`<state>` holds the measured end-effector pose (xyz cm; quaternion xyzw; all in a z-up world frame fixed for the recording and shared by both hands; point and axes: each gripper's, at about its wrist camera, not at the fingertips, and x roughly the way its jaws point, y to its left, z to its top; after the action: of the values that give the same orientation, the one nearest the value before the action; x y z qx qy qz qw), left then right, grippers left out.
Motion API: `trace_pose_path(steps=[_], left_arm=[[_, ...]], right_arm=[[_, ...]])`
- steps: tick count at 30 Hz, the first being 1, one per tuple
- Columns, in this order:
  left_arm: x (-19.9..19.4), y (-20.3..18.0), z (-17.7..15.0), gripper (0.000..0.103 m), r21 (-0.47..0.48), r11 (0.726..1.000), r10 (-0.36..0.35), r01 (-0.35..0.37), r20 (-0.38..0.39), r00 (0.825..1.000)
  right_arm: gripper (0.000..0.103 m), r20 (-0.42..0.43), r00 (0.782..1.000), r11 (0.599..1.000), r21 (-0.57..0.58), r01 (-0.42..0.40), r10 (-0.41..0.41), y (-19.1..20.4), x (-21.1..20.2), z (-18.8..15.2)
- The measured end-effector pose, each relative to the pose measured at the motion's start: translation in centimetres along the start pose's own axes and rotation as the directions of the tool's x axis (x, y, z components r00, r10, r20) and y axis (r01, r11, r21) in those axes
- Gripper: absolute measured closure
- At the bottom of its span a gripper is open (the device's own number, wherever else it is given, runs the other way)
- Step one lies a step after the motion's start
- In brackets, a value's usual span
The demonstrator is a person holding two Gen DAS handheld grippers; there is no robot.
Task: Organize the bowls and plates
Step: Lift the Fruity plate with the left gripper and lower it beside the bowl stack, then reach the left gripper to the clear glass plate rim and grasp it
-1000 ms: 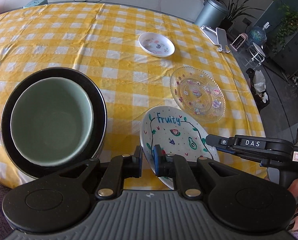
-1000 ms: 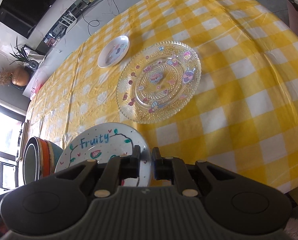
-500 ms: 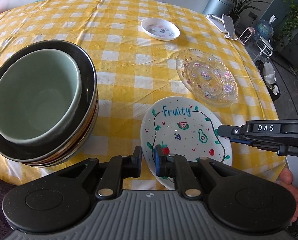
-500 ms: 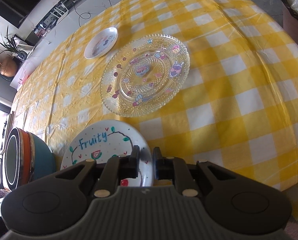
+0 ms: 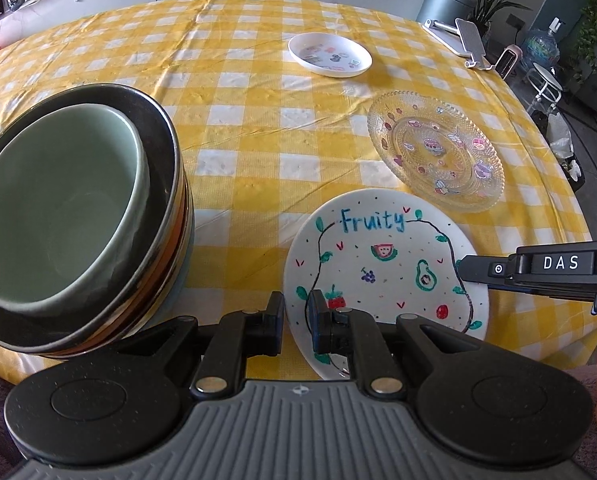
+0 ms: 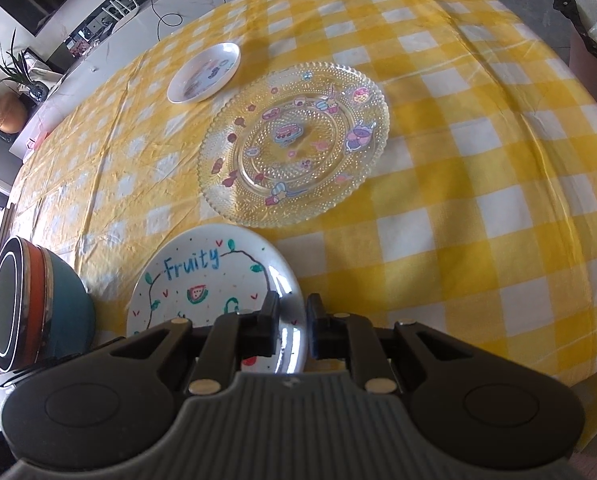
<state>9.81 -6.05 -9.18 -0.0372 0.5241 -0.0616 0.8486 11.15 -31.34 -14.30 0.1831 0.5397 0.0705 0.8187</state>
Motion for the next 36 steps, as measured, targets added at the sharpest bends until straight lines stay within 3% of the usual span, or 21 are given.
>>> trace_pose_path(steps=[8, 14, 17, 21, 28, 36], left_arm=[[0.2, -0.4, 0.4, 0.089, 0.030, 0.999, 0.039, -0.039, 0.010, 0.999], [0.0, -0.1, 0.5, 0.088, 0.023, 0.999, 0.022, -0.022, 0.013, 1.000], [-0.4, -0.3, 0.6, 0.080, 0.027, 1.000, 0.005, -0.006, 0.028, 1.000], [-1.2, -0.8, 1.1, 0.073, 0.040, 0.999, -0.016, 0.013, 0.073, 0.997], [-1.8, -1.5, 3.6, 0.070, 0.037, 0.993, -0.114, 0.111, 0.108, 0.988], [-0.3, -2.9, 7.0, 0.070, -0.008, 0.979, -0.202, 0.205, 0.118, 0.972]], right_arm=[[0.090, -0.008, 1.000, 1.000, -0.007, -0.013, 0.013, 0.2, 0.3, 0.1], [0.081, -0.007, 1.000, 1.000, -0.009, -0.020, 0.020, 0.4, 0.2, 0.0], [0.069, 0.016, 1.000, 1.000, 0.000, -0.025, 0.025, 0.2, -0.3, 0.0], [0.068, 0.049, 0.998, 1.000, 0.016, -0.025, 0.025, 0.0, -0.9, 0.0], [0.068, 0.165, 0.986, 0.996, 0.081, -0.024, 0.011, -1.1, -2.6, 0.6], [0.066, 0.222, 0.973, 0.992, 0.125, 0.030, -0.058, -2.6, -2.8, 3.6]])
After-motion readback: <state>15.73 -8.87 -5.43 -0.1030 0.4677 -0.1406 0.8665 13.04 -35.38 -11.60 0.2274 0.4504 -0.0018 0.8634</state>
